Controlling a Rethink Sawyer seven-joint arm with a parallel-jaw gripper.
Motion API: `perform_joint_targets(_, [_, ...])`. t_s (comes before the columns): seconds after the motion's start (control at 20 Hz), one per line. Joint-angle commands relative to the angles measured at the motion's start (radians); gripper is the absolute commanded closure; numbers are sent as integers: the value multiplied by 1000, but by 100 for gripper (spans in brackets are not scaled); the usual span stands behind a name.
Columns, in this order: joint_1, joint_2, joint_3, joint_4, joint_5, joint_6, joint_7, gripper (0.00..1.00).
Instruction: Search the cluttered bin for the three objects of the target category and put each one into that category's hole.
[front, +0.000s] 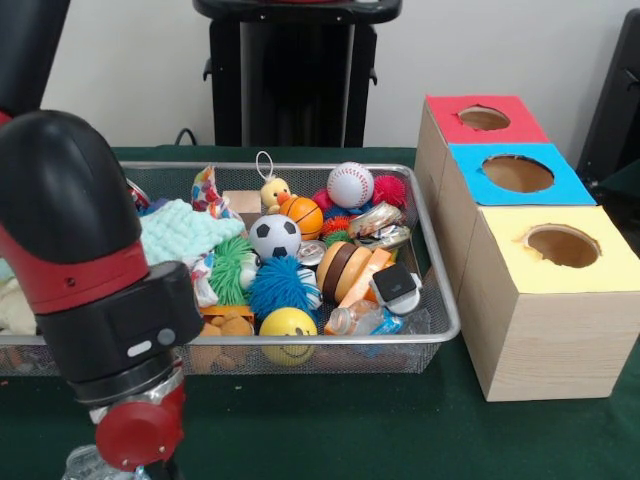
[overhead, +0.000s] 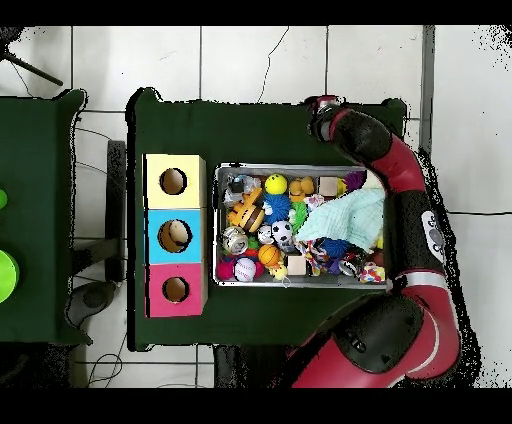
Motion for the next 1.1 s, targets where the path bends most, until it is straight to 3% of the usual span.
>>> perform_joint_targets(0.05, [26, -137, -129, 188, 51, 200, 123, 100])
perform_joint_targets(0.3, [67, -207, -214, 238, 68, 221, 194, 100])
perform_joint_targets(0.65, [106, -138, -284, 98, 51, 217, 141, 100])
perform_joint_targets(0.9, [115, -74, -307, -14, -23, 94, 19, 100])
perform_joint_targets(1.1, [154, -97, -371, -19, -73, 20, 46, 100])
